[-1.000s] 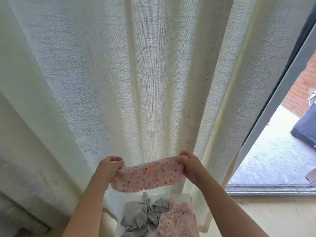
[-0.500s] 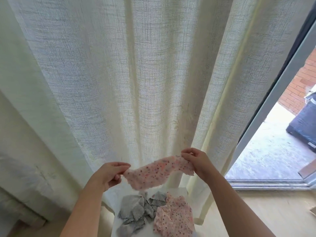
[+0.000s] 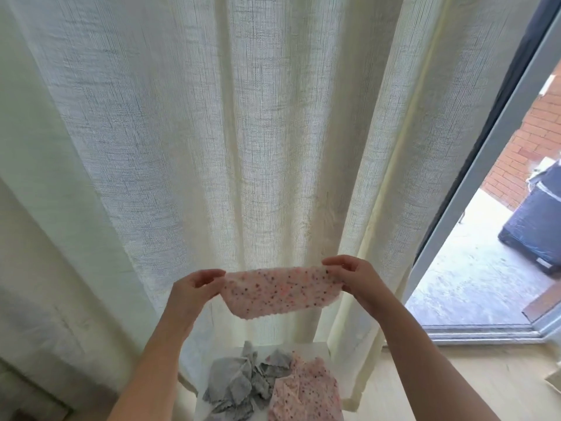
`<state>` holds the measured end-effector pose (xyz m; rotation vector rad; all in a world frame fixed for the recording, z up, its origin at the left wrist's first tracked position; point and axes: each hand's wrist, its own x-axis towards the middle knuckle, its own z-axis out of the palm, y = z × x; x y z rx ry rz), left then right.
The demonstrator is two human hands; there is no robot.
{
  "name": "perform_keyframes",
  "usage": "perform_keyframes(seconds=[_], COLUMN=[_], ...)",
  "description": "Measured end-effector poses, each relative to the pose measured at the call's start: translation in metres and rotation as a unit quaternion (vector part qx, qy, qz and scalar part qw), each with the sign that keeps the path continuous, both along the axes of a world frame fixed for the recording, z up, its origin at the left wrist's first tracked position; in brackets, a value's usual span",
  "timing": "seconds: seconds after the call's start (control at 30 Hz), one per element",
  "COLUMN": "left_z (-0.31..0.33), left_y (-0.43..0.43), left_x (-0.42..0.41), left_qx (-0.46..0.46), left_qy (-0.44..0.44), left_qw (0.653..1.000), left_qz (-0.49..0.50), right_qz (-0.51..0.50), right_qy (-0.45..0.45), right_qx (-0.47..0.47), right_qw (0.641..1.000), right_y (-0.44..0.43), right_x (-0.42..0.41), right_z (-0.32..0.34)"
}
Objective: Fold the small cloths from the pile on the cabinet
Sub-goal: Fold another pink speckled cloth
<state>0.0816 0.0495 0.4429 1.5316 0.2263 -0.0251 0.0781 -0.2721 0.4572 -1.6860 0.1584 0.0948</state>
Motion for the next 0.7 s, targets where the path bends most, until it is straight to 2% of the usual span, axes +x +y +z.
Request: perform_keyframes(seconds=[0.07,0.13,0.27,0.37,0.5,0.6,0.7], left_z=[0.012,0.025,0.05,0.064,0.087,0.11,0.133], left_y=[0.002,0.004,0.006,0.007,0.004,-0.015,-0.039], left_x=[0.005,0.009,0.014,0.016,0.012,0.009,0.01], left_qx=[0.116,0.22,0.358,0.374,0.329,0.354,0.371], left_qy=[-0.061,-0.122,-0.206,-0.253,-0.27,-0.306,-0.352], left_qw=[0.991,0.968,0.911,0.892,0.903,0.876,0.843], left_qz=[0.001,0.0,-0.002,-0.005,-0.061,-0.114,-0.169], right_qz=[0.003,0.013,-0.002,-0.002,0.03,0.102,0.194], right_qy=[-0.025,-0.059,-0.118,-0.159,-0.148,-0.12,-0.117], right_qx=[-0.019,-0.057,-0.161,-0.242,-0.329,-0.317,-0.261], right_qw=[1.0,0.997,0.98,0.957,0.932,0.935,0.938], right_y=[-0.002,-0.003,-0.002,-0.001,-0.008,0.003,0.037], right_x=[0.004,0.008,0.014,0.013,0.011,0.009,0.004], right_z=[0.007,0.016,0.031,0.04,0.048,0.059,0.07])
